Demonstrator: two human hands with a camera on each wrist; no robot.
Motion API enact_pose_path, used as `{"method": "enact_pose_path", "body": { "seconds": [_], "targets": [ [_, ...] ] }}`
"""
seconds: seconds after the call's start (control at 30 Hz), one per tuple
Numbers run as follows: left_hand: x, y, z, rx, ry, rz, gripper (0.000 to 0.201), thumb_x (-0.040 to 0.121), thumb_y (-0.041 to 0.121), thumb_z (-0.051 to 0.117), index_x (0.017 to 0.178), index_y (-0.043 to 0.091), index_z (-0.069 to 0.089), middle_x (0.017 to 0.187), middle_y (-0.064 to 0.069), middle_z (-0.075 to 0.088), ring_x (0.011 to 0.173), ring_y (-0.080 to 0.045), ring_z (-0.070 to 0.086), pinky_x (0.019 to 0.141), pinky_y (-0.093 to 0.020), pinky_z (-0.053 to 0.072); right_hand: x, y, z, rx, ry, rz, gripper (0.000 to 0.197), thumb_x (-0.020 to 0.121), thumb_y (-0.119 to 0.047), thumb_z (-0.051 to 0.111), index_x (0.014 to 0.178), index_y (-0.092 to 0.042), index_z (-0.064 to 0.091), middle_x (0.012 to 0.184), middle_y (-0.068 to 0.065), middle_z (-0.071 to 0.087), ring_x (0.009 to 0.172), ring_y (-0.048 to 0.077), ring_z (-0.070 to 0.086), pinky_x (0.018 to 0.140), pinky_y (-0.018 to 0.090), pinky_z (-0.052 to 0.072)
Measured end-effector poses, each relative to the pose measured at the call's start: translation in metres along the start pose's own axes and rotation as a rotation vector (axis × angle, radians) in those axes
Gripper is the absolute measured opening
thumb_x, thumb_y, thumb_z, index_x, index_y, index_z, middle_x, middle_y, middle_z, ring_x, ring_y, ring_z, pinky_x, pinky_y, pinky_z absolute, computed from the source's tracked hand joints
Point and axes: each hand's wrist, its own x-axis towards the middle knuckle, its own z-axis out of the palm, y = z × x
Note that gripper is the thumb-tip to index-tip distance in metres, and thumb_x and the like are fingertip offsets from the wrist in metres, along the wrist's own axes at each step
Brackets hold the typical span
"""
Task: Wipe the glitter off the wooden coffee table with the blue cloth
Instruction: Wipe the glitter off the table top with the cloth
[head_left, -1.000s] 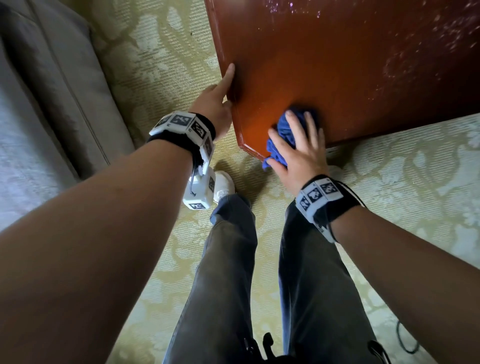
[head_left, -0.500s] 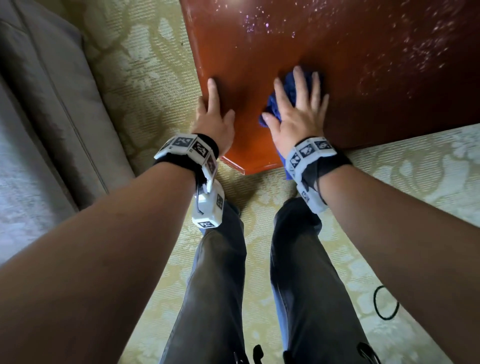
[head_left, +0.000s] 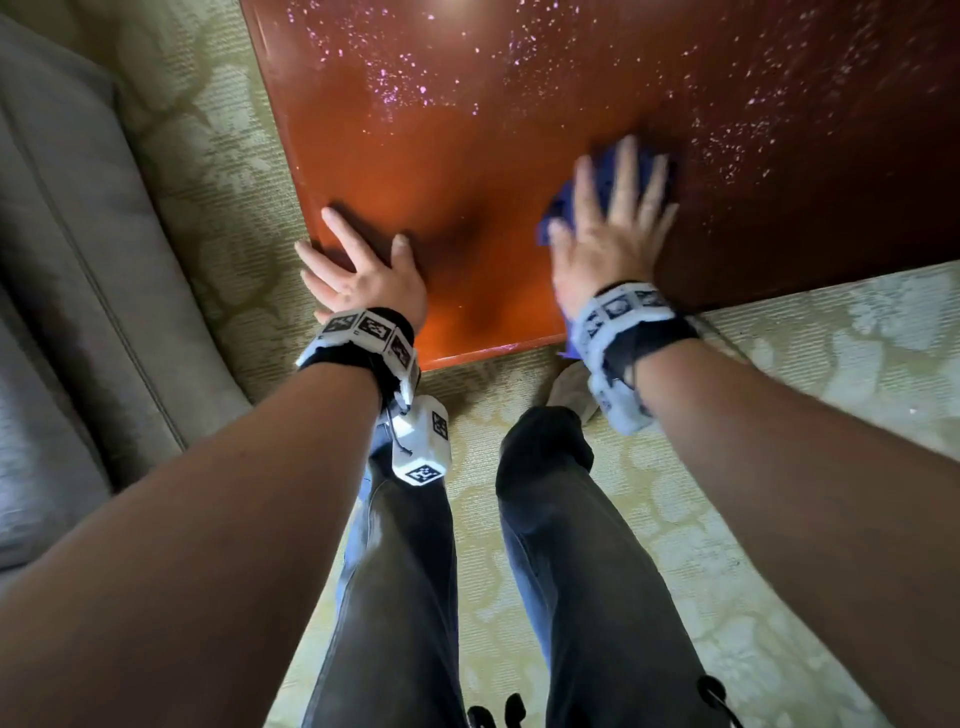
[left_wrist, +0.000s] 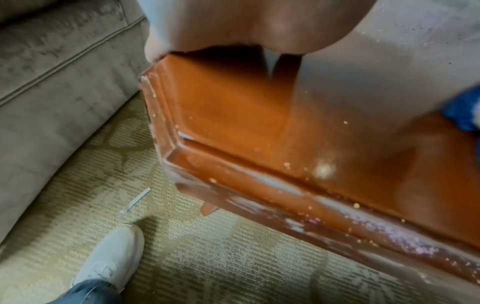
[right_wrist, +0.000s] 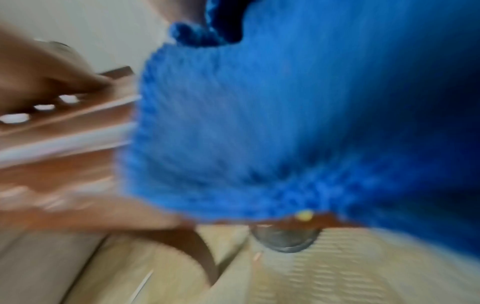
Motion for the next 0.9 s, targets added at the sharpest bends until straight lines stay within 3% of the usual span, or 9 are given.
{"method": "enact_pose_path", "body": {
  "seconds": [0.1, 0.17, 0.37, 0.5, 0.53, 0.6, 0.7, 0.9],
  "targets": [
    [-0.005, 0.008, 0.004, 0.025, 0.001, -0.052, 0.075, 0.096, 0.056, 0.035, 0.154, 0.027, -0.003, 0.161, -0.014, -0.006, 0.147, -0.031, 0.001, 0.115, -0.051, 0.007, -0.039, -0.027, 0.017, 0.015, -0.048, -0.363, 0.059, 0.085, -0.04, 0.055, 0.14, -0.024, 0.041, 0.156, 0.009, 0.02, 0.142, 0.04, 0.012, 0.108, 0.063, 0.014],
    [-0.007, 0.012, 0.007, 0.047, -0.003, -0.072, 0.077, 0.095, 0.058, 0.034, 0.154, 0.027, -0.005, 0.16, -0.014, -0.009, 0.147, -0.031, -0.003, 0.114, -0.053, 0.005, -0.053, -0.015, 0.021, -0.007, -0.087, -0.463, 0.06, 0.085, -0.039, 0.059, 0.14, -0.026, 0.041, 0.156, 0.005, 0.019, 0.143, 0.036, 0.011, 0.11, 0.06, 0.014],
    [-0.028, 0.035, 0.021, 0.122, 0.039, -0.112, 0.085, 0.093, 0.065, 0.032, 0.155, 0.018, -0.001, 0.159, -0.022, -0.01, 0.147, -0.036, -0.007, 0.114, -0.059, 0.007, -0.002, 0.088, -0.012, -0.013, -0.042, -0.2, 0.06, 0.088, -0.034, 0.057, 0.143, -0.022, 0.036, 0.156, 0.011, 0.017, 0.141, 0.041, 0.012, 0.108, 0.064, 0.015],
    [-0.052, 0.065, 0.042, 0.161, 0.012, 0.016, 0.089, 0.091, 0.067, 0.035, 0.155, 0.015, 0.001, 0.159, -0.022, -0.008, 0.146, -0.04, -0.007, 0.111, -0.063, 0.007, 0.036, 0.081, -0.024, -0.015, 0.012, -0.002, 0.062, 0.091, -0.041, 0.046, 0.147, -0.024, 0.027, 0.158, 0.011, 0.008, 0.143, 0.041, 0.005, 0.109, 0.063, 0.012],
    [-0.054, 0.071, 0.046, 0.157, 0.005, 0.012, 0.088, 0.091, 0.066, 0.035, 0.155, 0.015, 0.001, 0.159, -0.022, -0.008, 0.146, -0.039, -0.008, 0.112, -0.063, 0.006, 0.033, 0.071, -0.021, -0.017, -0.002, -0.007, 0.062, 0.091, -0.044, 0.045, 0.147, -0.025, 0.026, 0.158, 0.011, 0.006, 0.143, 0.041, 0.003, 0.109, 0.062, 0.01],
    [-0.054, 0.074, 0.048, 0.166, 0.009, -0.005, 0.088, 0.092, 0.067, 0.033, 0.155, 0.015, 0.0, 0.159, -0.022, -0.009, 0.146, -0.039, -0.008, 0.112, -0.063, 0.005, 0.014, 0.056, -0.013, 0.002, -0.043, -0.17, 0.062, 0.089, -0.044, 0.048, 0.145, -0.026, 0.031, 0.158, 0.009, 0.01, 0.143, 0.041, 0.005, 0.109, 0.063, 0.01],
    [-0.054, 0.072, 0.048, 0.185, 0.015, 0.003, 0.088, 0.091, 0.068, 0.032, 0.155, 0.016, 0.001, 0.159, -0.021, -0.008, 0.146, -0.039, -0.007, 0.113, -0.063, 0.006, -0.016, 0.073, -0.008, -0.052, -0.082, -0.391, 0.059, 0.086, -0.04, 0.056, 0.141, -0.025, 0.039, 0.156, 0.008, 0.018, 0.142, 0.039, 0.012, 0.108, 0.062, 0.015],
    [-0.053, 0.075, 0.044, 0.237, -0.031, -0.027, 0.087, 0.091, 0.07, 0.024, 0.154, 0.017, -0.005, 0.159, -0.021, -0.013, 0.146, -0.039, -0.011, 0.113, -0.062, 0.008, 0.03, 0.147, -0.037, -0.02, -0.048, -0.049, 0.062, 0.091, -0.037, 0.051, 0.147, -0.025, 0.027, 0.158, 0.009, 0.008, 0.143, 0.038, 0.005, 0.111, 0.063, 0.012]
  ]
}}
